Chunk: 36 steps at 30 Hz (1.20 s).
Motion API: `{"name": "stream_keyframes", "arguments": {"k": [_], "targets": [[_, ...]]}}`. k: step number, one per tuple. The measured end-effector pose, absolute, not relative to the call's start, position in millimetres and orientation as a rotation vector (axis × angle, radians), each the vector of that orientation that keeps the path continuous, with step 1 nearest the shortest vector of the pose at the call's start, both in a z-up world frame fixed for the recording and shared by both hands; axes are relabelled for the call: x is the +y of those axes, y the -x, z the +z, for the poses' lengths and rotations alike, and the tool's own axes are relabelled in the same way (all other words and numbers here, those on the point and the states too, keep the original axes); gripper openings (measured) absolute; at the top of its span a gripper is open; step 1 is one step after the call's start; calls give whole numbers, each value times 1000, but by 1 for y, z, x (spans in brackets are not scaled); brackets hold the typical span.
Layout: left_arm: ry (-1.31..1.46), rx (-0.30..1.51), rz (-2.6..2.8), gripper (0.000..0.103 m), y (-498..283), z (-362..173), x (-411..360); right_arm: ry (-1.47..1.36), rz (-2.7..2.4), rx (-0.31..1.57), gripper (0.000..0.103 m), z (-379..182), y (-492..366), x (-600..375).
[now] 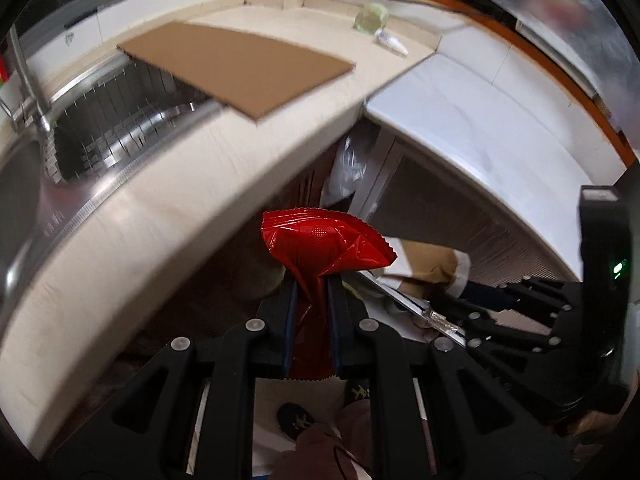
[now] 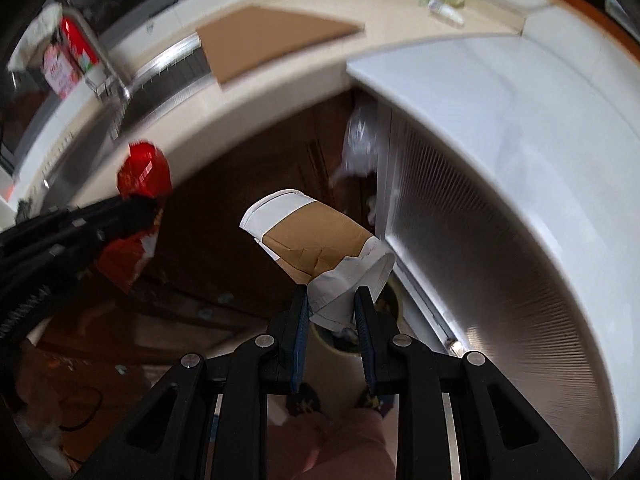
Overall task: Collect trash
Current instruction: 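Carry the red packet and paper cup down over the trash bin, then open both grippers to drop the red packet and paper cup into the bin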
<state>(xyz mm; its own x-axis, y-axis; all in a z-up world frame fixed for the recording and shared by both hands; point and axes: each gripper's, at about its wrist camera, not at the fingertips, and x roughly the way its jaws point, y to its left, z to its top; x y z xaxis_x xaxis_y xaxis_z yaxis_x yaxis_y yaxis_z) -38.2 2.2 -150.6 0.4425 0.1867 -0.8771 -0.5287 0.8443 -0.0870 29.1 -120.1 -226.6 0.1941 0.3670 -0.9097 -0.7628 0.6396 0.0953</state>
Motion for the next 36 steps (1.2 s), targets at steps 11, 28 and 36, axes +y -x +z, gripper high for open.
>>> {"name": "stream_keyframes", "arguments": {"k": [11, 28, 36], "targets": [[485, 1045, 462, 11, 29, -288, -18, 497, 770, 1237, 22, -361, -41, -137], [506, 1185, 428, 23, -34, -464, 4, 419, 678, 1359, 22, -524, -107, -118], [477, 1222, 437, 55, -44, -488, 12, 377, 665, 1379, 31, -553, -126, -118]]}}
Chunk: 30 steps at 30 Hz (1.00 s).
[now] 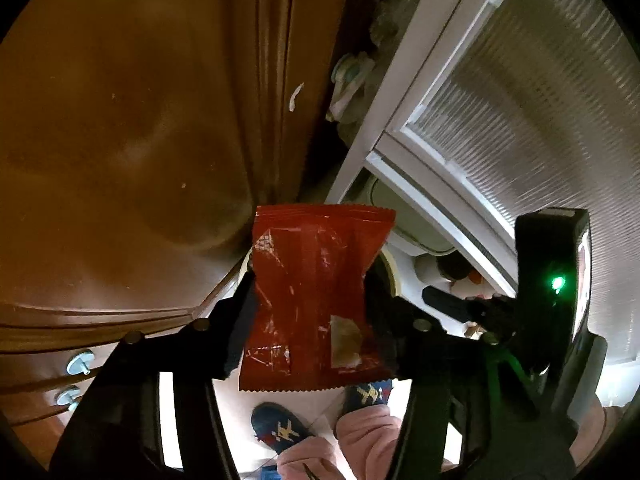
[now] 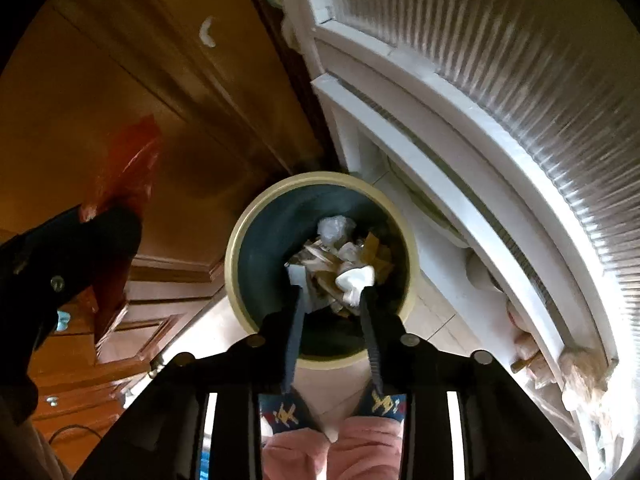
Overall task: Collect trash
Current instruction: 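Open both grippers to drop the red packet and paper cup into the bin, then raise both grippers back up over the counter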
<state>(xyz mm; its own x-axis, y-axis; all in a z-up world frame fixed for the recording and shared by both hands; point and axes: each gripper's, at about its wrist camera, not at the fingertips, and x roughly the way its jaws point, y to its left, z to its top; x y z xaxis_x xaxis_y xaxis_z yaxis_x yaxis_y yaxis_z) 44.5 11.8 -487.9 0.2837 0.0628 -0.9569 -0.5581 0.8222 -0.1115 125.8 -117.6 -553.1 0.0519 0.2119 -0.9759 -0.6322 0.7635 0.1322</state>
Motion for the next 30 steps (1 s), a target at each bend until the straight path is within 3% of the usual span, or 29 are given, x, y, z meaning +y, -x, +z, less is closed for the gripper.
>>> {"name": "stream_keyframes", "arguments": {"k": [5, 15, 25, 30], "targets": [[496, 1242, 438, 74, -42, -489, 14, 371, 646, 1383, 31, -545, -135, -126], [492, 1246, 440, 83, -30, -466, 13, 365, 629, 1366, 32, -505, -126, -141], [481, 1234, 448, 83, -20, -434, 10, 360, 622, 1349, 32, -501, -111, -136], [478, 1229, 447, 83, -17, -400, 6, 359, 630, 1343, 32, -471, -101, -136]]}}
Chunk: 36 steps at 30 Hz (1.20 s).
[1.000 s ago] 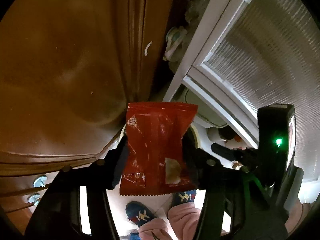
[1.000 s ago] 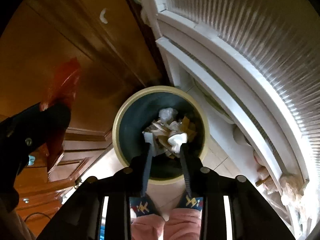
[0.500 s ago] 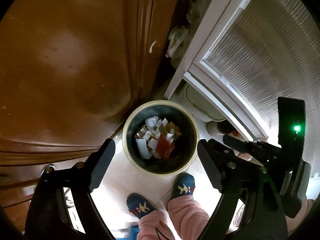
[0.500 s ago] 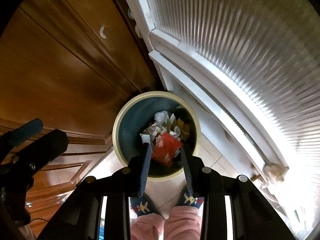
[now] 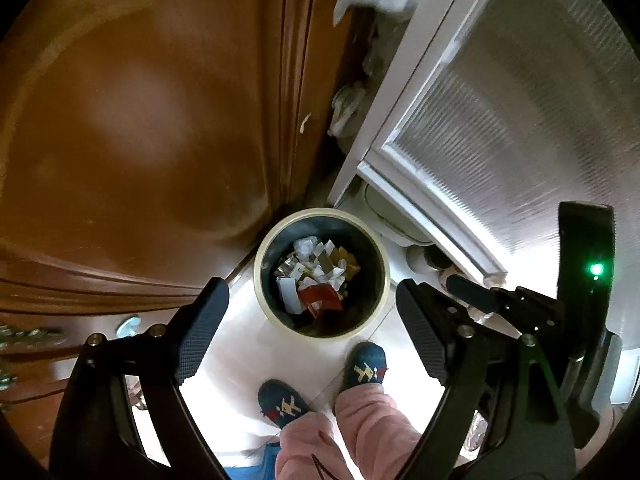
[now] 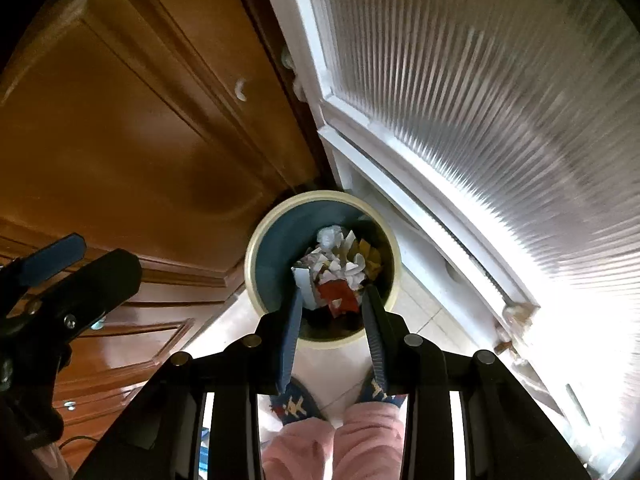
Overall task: Collect trash
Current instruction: 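Raise both grippers back up over the counter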
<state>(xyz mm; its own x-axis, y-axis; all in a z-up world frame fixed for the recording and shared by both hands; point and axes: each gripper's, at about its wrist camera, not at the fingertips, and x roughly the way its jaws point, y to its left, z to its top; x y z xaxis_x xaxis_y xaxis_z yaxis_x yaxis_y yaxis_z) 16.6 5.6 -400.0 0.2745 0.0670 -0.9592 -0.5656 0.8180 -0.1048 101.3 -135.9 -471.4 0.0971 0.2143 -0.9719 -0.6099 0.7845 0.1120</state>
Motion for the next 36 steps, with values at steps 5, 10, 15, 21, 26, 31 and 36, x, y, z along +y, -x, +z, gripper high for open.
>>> {"name": "stream_keyframes", "arguments": {"k": [5, 10, 15, 21, 26, 31, 36], "targets": [[457, 1212, 442, 83, -11, -344, -1, 369, 638, 1329, 32, -431, -92, -133], [415, 1192, 430, 83, -6, -284, -9, 355, 661, 1294, 32, -372, -82, -135], [362, 1152, 402, 83, 0, -223, -14, 332, 676, 1251, 32, -306, -71, -139], [271, 1075, 380, 83, 4, -155, -17, 327, 693, 1171, 32, -232, -57, -141], [234, 982, 356, 83, 9, -93, -13, 334, 695, 1077, 33, -177, -44, -142], [211, 904, 341, 83, 10, -42, -10, 335, 676, 967, 35, -120, -39, -147], [195, 844, 325, 83, 8, -3, -8, 303, 652, 888, 35, -75, -43, -154]]}}
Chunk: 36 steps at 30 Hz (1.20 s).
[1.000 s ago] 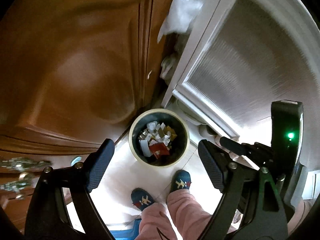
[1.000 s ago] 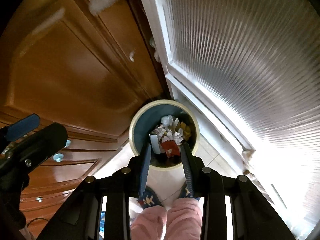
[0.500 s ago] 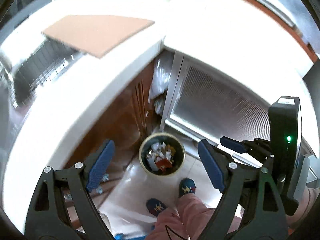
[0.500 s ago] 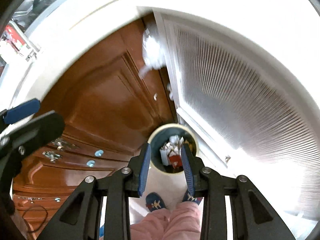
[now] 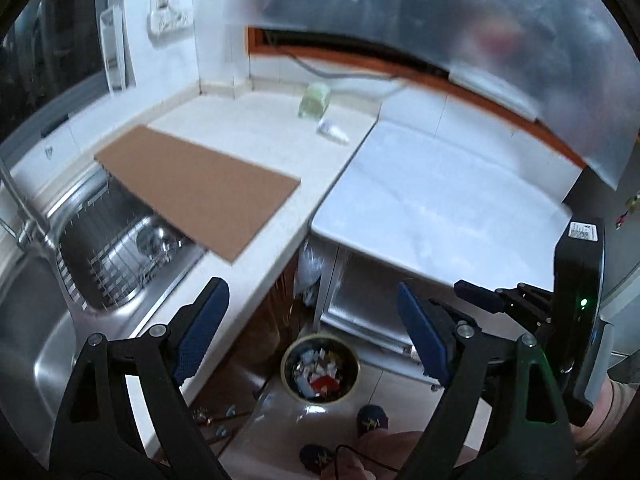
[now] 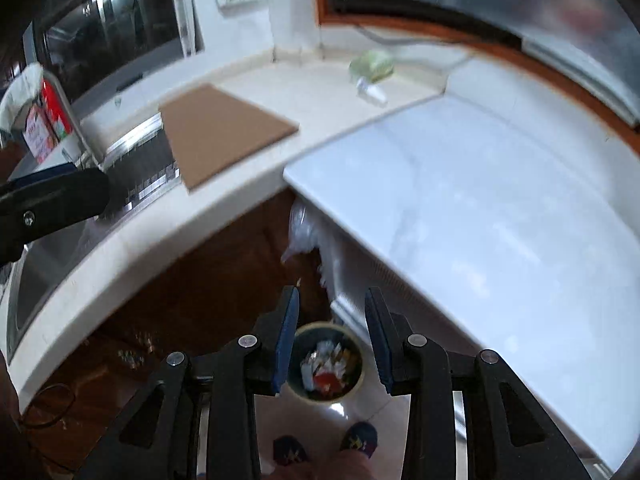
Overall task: Collect trash
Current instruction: 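Raise both grippers back up over the counter, then grasp the white bottle with the right gripper while the left gripper grasps the green cup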
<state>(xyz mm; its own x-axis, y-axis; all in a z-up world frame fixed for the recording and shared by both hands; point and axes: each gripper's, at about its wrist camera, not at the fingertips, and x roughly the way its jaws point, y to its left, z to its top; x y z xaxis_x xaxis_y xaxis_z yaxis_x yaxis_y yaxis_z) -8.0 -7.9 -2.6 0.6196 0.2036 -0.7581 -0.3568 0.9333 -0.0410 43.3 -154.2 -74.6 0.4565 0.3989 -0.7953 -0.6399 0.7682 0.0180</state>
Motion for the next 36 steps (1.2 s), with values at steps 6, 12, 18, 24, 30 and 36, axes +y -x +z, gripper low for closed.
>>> {"name": "stream_keyframes", "arguments": {"k": [6, 12, 18, 24, 30, 36], "targets": [[155, 795, 340, 83, -5, 41, -4, 225, 655, 836, 35, -25, -60, -164], [151, 750, 355, 83, -25, 69, 5, 213, 671, 773, 39, 22, -89, -157], [142, 727, 411, 83, -67, 83, 25, 266, 720, 702, 45, 43, -140, -126], [162, 732, 465, 83, -128, 84, 51, 312, 801, 703, 46, 39, -210, -83], [211, 780, 516, 83, -213, 65, 84, 356, 856, 737, 46, 15, -295, -46], [273, 853, 551, 83, -279, 26, 116, 376, 867, 805, 46, -22, -385, -13]]}}
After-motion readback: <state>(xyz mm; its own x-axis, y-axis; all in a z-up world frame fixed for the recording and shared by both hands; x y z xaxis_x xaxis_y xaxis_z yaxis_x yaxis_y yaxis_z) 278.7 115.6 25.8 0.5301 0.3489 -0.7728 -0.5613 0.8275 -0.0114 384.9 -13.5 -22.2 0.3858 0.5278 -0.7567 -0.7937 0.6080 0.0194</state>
